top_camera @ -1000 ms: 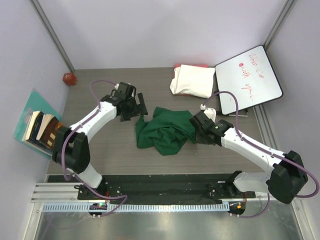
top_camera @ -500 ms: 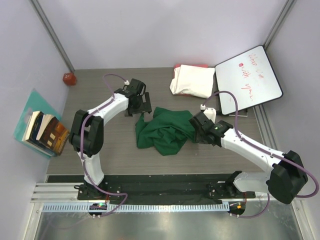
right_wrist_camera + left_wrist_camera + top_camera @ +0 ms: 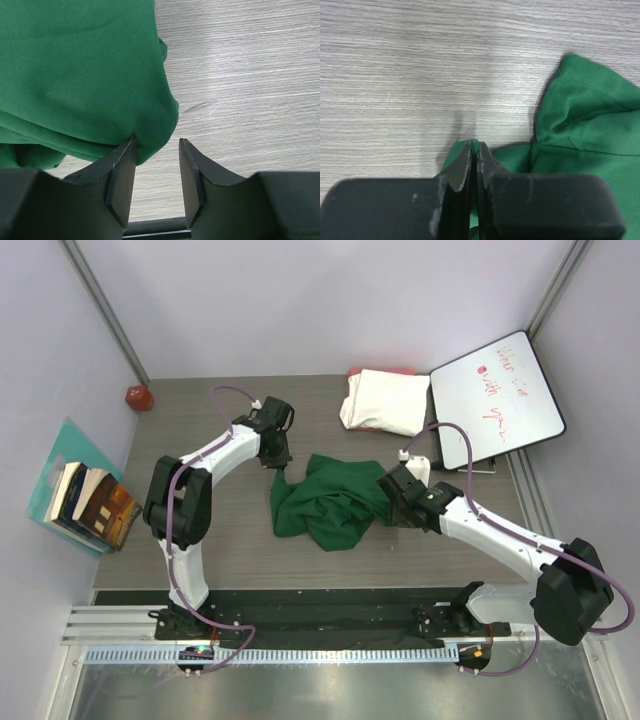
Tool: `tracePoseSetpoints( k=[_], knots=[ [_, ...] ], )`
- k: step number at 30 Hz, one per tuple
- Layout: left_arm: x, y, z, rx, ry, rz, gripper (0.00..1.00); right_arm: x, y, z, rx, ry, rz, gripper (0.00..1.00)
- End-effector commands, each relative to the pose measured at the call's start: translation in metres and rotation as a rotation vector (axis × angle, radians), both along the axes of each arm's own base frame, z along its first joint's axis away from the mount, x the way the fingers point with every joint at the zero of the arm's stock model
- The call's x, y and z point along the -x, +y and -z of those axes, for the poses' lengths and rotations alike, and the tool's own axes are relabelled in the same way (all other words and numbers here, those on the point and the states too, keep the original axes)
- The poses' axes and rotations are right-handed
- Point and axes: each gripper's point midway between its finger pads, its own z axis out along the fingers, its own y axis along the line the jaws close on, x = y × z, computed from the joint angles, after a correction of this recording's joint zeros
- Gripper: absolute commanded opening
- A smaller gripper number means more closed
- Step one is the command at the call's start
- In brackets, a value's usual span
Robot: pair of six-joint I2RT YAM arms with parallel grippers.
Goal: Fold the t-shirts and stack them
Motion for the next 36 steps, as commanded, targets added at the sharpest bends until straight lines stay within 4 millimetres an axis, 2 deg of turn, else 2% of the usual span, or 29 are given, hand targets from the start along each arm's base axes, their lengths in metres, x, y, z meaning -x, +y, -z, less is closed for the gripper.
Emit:
tracePoseSetpoints(
  k=[1, 4, 5, 7, 8, 10, 11, 12, 13, 14, 15, 17, 18, 19, 20, 21, 22, 23, 25, 26, 28, 29, 30, 31, 32, 34, 35, 36],
  knots=[
    [-0.010, 0.002, -0.009, -0.013, -0.043, -0.003, 0.00, -0.009, 0.001, -0.003, 0.001, -0.038, 0.001, 0.44],
    [-0.011, 0.010, -0.015, -0.029, -0.083, -0.034, 0.00, -0.015, -0.005, -0.004, 0.027, -0.053, 0.009, 0.44],
    [-0.014, 0.017, -0.030, -0.046, -0.131, -0.058, 0.00, -0.018, -0.007, -0.004, 0.043, -0.056, 0.015, 0.45],
    [-0.013, 0.030, -0.039, -0.081, -0.173, -0.088, 0.00, -0.025, -0.016, -0.006, 0.061, -0.056, 0.025, 0.44],
    [-0.013, 0.040, -0.060, -0.096, -0.227, -0.117, 0.00, -0.029, -0.017, -0.009, 0.061, -0.058, 0.024, 0.42],
    [-0.011, 0.064, -0.076, -0.108, -0.256, -0.178, 0.00, -0.036, -0.022, -0.013, 0.058, -0.063, 0.031, 0.37],
    [-0.009, 0.075, -0.097, -0.093, -0.300, -0.210, 0.00, -0.040, -0.022, -0.019, 0.052, -0.075, 0.033, 0.30],
    [-0.007, 0.097, -0.105, -0.088, -0.313, -0.262, 0.00, -0.042, -0.023, -0.022, 0.052, -0.083, 0.036, 0.25],
    [-0.004, 0.109, -0.113, -0.078, -0.324, -0.294, 0.00, -0.047, -0.025, -0.028, 0.049, -0.097, 0.039, 0.19],
    [-0.002, 0.120, -0.123, -0.065, -0.344, -0.322, 0.00, -0.049, -0.026, -0.031, 0.048, -0.104, 0.041, 0.07],
    [0.003, 0.140, -0.145, -0.040, -0.394, -0.368, 0.00, -0.053, -0.025, -0.035, 0.047, -0.116, 0.041, 0.01],
    [0.007, 0.158, -0.169, -0.037, -0.450, -0.395, 0.00, -0.062, -0.024, -0.046, 0.032, -0.140, 0.035, 0.01],
    [0.009, 0.169, -0.190, -0.031, -0.492, -0.415, 0.00, -0.067, -0.023, -0.051, 0.028, -0.153, 0.032, 0.01],
    [0.011, 0.173, -0.201, -0.037, -0.508, -0.417, 0.00, -0.076, -0.019, -0.063, 0.020, -0.179, 0.034, 0.01],
    [0.008, 0.181, -0.227, -0.036, -0.554, -0.430, 0.00, -0.081, -0.019, -0.070, 0.024, -0.196, 0.026, 0.01],
    [0.013, 0.184, -0.230, -0.041, -0.530, -0.434, 0.00, -0.086, -0.018, -0.078, 0.023, -0.213, 0.025, 0.01],
    [0.013, 0.184, -0.237, -0.031, -0.534, -0.434, 0.00, -0.095, -0.013, -0.095, 0.008, -0.250, 0.024, 0.01],
    [0.012, 0.183, -0.251, 0.001, -0.555, -0.426, 0.00, -0.099, -0.012, -0.102, 0.003, -0.267, 0.025, 0.01],
    [0.013, 0.167, -0.247, 0.061, -0.507, -0.363, 0.00, -0.110, -0.004, -0.121, -0.023, -0.300, 0.011, 0.01],
    [0.015, 0.163, -0.242, 0.074, -0.485, -0.353, 0.00, -0.114, 0.000, -0.123, -0.033, -0.301, 0.003, 0.05],
    [0.023, 0.160, -0.230, 0.090, -0.451, -0.356, 0.00, -0.121, 0.014, -0.129, -0.074, -0.302, -0.039, 0.31],
    [0.031, 0.161, -0.206, 0.075, -0.400, -0.362, 0.00, -0.127, 0.022, -0.119, -0.080, -0.280, -0.055, 0.39],
    [0.033, 0.163, -0.199, 0.070, -0.396, -0.368, 0.00, -0.131, 0.030, -0.116, -0.102, -0.274, -0.078, 0.48],
    [0.039, 0.164, -0.195, 0.070, -0.400, -0.373, 0.00, -0.132, 0.047, -0.110, -0.154, -0.243, -0.135, 0.49],
    [0.047, 0.165, -0.172, 0.053, -0.355, -0.375, 0.00, -0.140, 0.058, -0.097, -0.176, -0.223, -0.155, 0.49],
    [0.055, 0.167, -0.162, 0.047, -0.350, -0.379, 0.00, -0.147, 0.083, -0.086, -0.252, -0.187, -0.208, 0.48],
    [0.060, 0.168, -0.148, 0.037, -0.327, -0.381, 0.00, -0.157, 0.095, -0.069, -0.276, -0.167, -0.228, 0.48],
    [0.062, 0.168, -0.143, 0.035, -0.318, -0.379, 0.00, -0.160, 0.105, -0.063, -0.302, -0.155, -0.243, 0.48]
  ],
)
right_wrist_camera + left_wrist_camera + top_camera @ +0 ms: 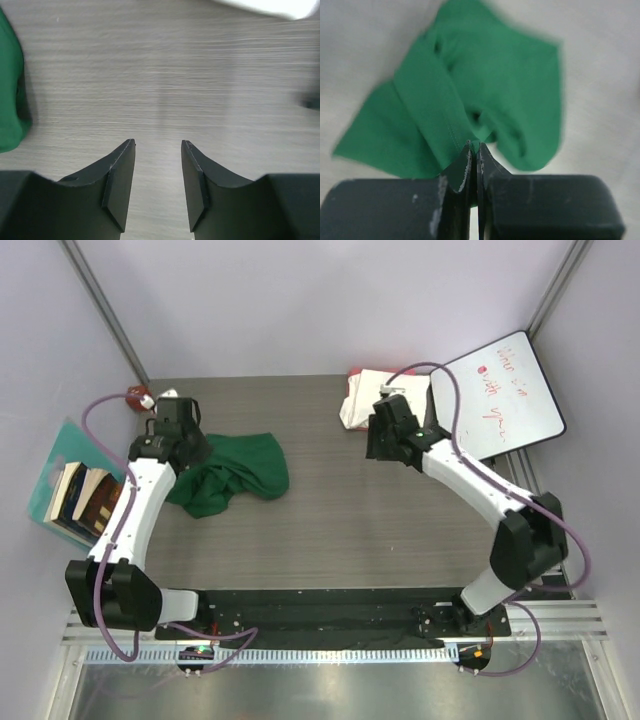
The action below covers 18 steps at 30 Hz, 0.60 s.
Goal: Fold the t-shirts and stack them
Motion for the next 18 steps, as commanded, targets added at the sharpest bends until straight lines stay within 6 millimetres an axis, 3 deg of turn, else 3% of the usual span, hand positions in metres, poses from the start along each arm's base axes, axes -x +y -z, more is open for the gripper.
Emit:
tracePoseSetpoints(
  k=[1, 2, 3, 9, 10, 14, 15, 16, 17, 18],
  knots=[
    [0.018, 0.001, 0.017, 0.005, 0.013, 0.006, 0.00, -0.025, 0.064, 0.020, -0.177, 0.039, -0.169, 0.49],
    [0.019, 0.001, 0.016, 0.004, 0.004, 0.005, 0.00, -0.030, 0.080, 0.041, -0.197, 0.083, -0.202, 0.49],
    [0.021, 0.001, 0.018, 0.007, 0.005, 0.008, 0.00, -0.040, 0.094, 0.033, -0.219, 0.065, -0.225, 0.50],
    [0.033, -0.009, 0.032, 0.039, 0.035, 0.066, 0.00, -0.067, 0.153, 0.056, -0.239, 0.062, -0.318, 0.51],
    [0.038, -0.011, 0.039, 0.045, 0.051, 0.079, 0.00, -0.070, 0.167, 0.046, -0.255, 0.033, -0.341, 0.51],
    [0.052, -0.025, 0.058, 0.087, 0.110, 0.162, 0.00, -0.081, 0.203, 0.044, -0.301, 0.014, -0.392, 0.53],
    [0.056, -0.032, 0.060, 0.119, 0.120, 0.195, 0.00, -0.088, 0.213, 0.031, -0.328, -0.010, -0.410, 0.53],
    [0.062, -0.038, 0.065, 0.141, 0.136, 0.220, 0.00, -0.091, 0.218, 0.042, -0.323, 0.003, -0.414, 0.53],
    [0.066, -0.041, 0.067, 0.155, 0.145, 0.235, 0.00, -0.093, 0.224, 0.040, -0.326, -0.008, -0.423, 0.53],
    [0.071, -0.043, 0.068, 0.158, 0.152, 0.256, 0.00, -0.100, 0.231, 0.027, -0.338, -0.041, -0.438, 0.54]
  ],
)
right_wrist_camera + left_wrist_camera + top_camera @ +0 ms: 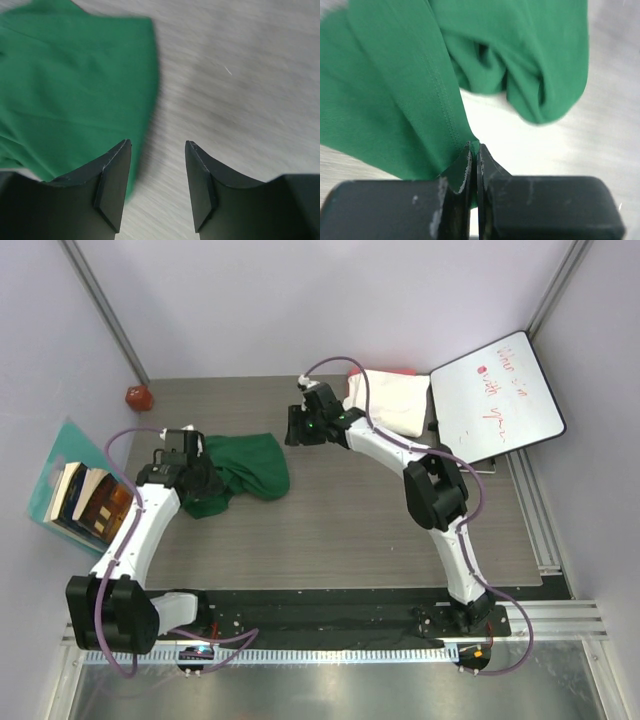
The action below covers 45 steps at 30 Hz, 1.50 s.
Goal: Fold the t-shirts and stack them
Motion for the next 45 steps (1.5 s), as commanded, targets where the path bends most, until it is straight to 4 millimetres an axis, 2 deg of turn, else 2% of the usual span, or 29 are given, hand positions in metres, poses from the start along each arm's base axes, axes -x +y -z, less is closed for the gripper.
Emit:
tracePoseSetpoints(
  k=[1, 2, 3, 4, 5, 6, 8, 9, 10, 12, 18, 22, 31, 33, 34, 36, 38, 39, 41, 42, 45],
  knots=[
    [0.020, -0.025, -0.002, 0.103, 0.005, 0.144, 0.00, -0.025, 0.039, -0.036, -0.107, -0.102, -0.053, 0.54],
    [0.025, -0.027, -0.002, 0.112, 0.011, 0.160, 0.00, -0.029, 0.043, -0.035, -0.110, -0.105, -0.056, 0.55],
    [0.029, -0.030, -0.002, 0.118, 0.013, 0.184, 0.00, -0.037, 0.050, -0.050, -0.134, -0.137, -0.060, 0.57],
    [0.033, -0.035, -0.004, 0.141, 0.011, 0.205, 0.00, -0.040, 0.052, -0.050, -0.132, -0.138, -0.059, 0.57],
    [0.037, -0.036, -0.004, 0.147, 0.017, 0.211, 0.00, -0.045, 0.056, -0.031, -0.120, -0.119, -0.060, 0.57],
    [0.039, -0.036, -0.005, 0.149, 0.018, 0.211, 0.00, -0.053, 0.063, -0.047, -0.145, -0.155, -0.059, 0.58],
    [0.041, -0.036, -0.011, 0.152, 0.004, 0.212, 0.00, -0.060, 0.068, -0.026, -0.131, -0.135, -0.060, 0.58],
    [0.042, -0.036, -0.012, 0.152, 0.000, 0.213, 0.00, -0.065, 0.072, -0.032, -0.148, -0.153, -0.062, 0.59],
    [0.043, -0.036, -0.012, 0.150, 0.000, 0.212, 0.00, -0.067, 0.075, -0.029, -0.154, -0.151, -0.063, 0.60],
    [0.044, -0.034, -0.011, 0.145, 0.000, 0.204, 0.00, -0.070, 0.080, -0.015, -0.161, -0.137, -0.067, 0.59],
    [0.045, -0.033, 0.003, 0.146, 0.029, 0.187, 0.00, -0.063, 0.096, 0.018, -0.198, -0.086, -0.109, 0.60],
    [0.042, -0.033, 0.006, 0.144, 0.032, 0.183, 0.00, -0.055, 0.107, 0.039, -0.207, -0.060, -0.135, 0.59],
    [0.041, -0.030, 0.010, 0.129, 0.038, 0.175, 0.00, -0.035, 0.130, 0.065, -0.280, 0.010, -0.174, 0.59],
    [0.041, -0.030, 0.010, 0.127, 0.037, 0.175, 0.00, -0.030, 0.136, 0.073, -0.274, 0.016, -0.184, 0.50],
    [0.040, -0.029, 0.010, 0.125, 0.039, 0.172, 0.00, -0.028, 0.137, 0.076, -0.267, 0.018, -0.179, 0.30],
    [0.041, -0.028, 0.010, 0.121, 0.036, 0.168, 0.00, -0.027, 0.136, 0.083, -0.250, 0.020, -0.164, 0.02],
    [0.040, -0.025, 0.009, 0.108, 0.028, 0.155, 0.00, -0.027, 0.132, 0.089, -0.228, 0.019, -0.140, 0.01],
    [0.039, -0.024, 0.008, 0.102, 0.024, 0.146, 0.00, -0.028, 0.133, 0.076, -0.235, -0.003, -0.137, 0.01],
    [0.036, -0.021, 0.003, 0.092, 0.004, 0.130, 0.00, -0.029, 0.124, 0.075, -0.200, -0.027, -0.130, 0.01],
    [0.034, -0.018, 0.002, 0.075, -0.006, 0.115, 0.00, -0.031, 0.122, 0.046, -0.210, -0.074, -0.135, 0.01],
    [0.024, -0.005, -0.013, 0.026, -0.053, 0.049, 0.00, -0.035, 0.101, 0.020, -0.136, -0.147, -0.132, 0.01]
  ],
)
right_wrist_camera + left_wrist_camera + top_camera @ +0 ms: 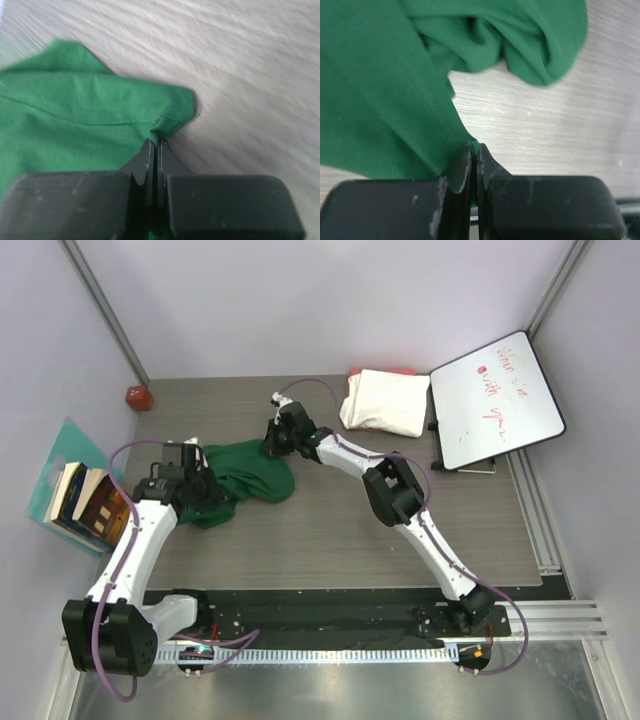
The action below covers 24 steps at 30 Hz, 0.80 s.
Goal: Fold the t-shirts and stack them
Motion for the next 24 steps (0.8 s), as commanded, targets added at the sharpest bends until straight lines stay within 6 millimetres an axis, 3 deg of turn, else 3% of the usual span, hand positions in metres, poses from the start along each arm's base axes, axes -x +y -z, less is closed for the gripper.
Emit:
tracePoseSetpoints(
  k=[1, 3, 4, 5, 6, 7, 9, 10, 11, 16, 17, 18, 20, 21, 24],
  knots=[
    [-0.020, 0.021, -0.031, -0.075, -0.123, -0.099, 0.00, -0.007, -0.037, -0.086, 0.082, -0.156, 0.051, 0.01],
    [-0.028, 0.035, -0.048, -0.126, -0.167, -0.174, 0.00, -0.009, -0.061, -0.098, 0.118, -0.171, 0.085, 0.01],
    [-0.030, 0.039, -0.054, -0.138, -0.180, -0.197, 0.00, -0.014, -0.080, -0.142, 0.086, -0.221, 0.116, 0.01],
    [-0.035, 0.043, -0.068, -0.140, -0.216, -0.224, 0.00, -0.011, -0.093, -0.141, 0.110, -0.217, 0.123, 0.01],
    [-0.037, 0.045, -0.073, -0.147, -0.227, -0.241, 0.00, -0.010, -0.104, -0.158, 0.108, -0.238, 0.136, 0.01],
    [-0.040, 0.052, -0.079, -0.170, -0.244, -0.273, 0.00, -0.006, -0.117, -0.190, 0.089, -0.277, 0.150, 0.01],
    [-0.046, 0.057, -0.096, -0.180, -0.284, -0.308, 0.00, -0.002, -0.139, -0.208, 0.120, -0.306, 0.165, 0.01],
    [-0.048, 0.065, -0.100, -0.207, -0.291, -0.341, 0.00, 0.001, -0.146, -0.216, 0.130, -0.321, 0.169, 0.01],
    [-0.052, 0.066, -0.110, -0.209, -0.316, -0.351, 0.00, 0.009, -0.154, -0.241, 0.119, -0.358, 0.173, 0.01],
    [-0.060, 0.084, -0.139, -0.264, -0.362, -0.431, 0.00, 0.031, -0.181, -0.293, 0.125, -0.433, 0.188, 0.01],
    [-0.060, 0.093, -0.155, -0.287, -0.391, -0.470, 0.00, 0.035, -0.184, -0.299, 0.123, -0.442, 0.188, 0.01],
    [-0.058, 0.099, -0.161, -0.300, -0.400, -0.490, 0.00, 0.045, -0.192, -0.321, 0.108, -0.477, 0.195, 0.01],
    [-0.052, 0.112, -0.186, -0.318, -0.457, -0.546, 0.00, 0.054, -0.203, -0.338, 0.112, -0.514, 0.205, 0.01],
    [-0.050, 0.119, -0.194, -0.332, -0.472, -0.571, 0.00, 0.063, -0.213, -0.357, 0.101, -0.547, 0.220, 0.01],
    [-0.041, 0.135, -0.220, -0.349, -0.519, -0.627, 0.00, 0.073, -0.235, -0.381, 0.126, -0.598, 0.274, 0.01]
  ],
)
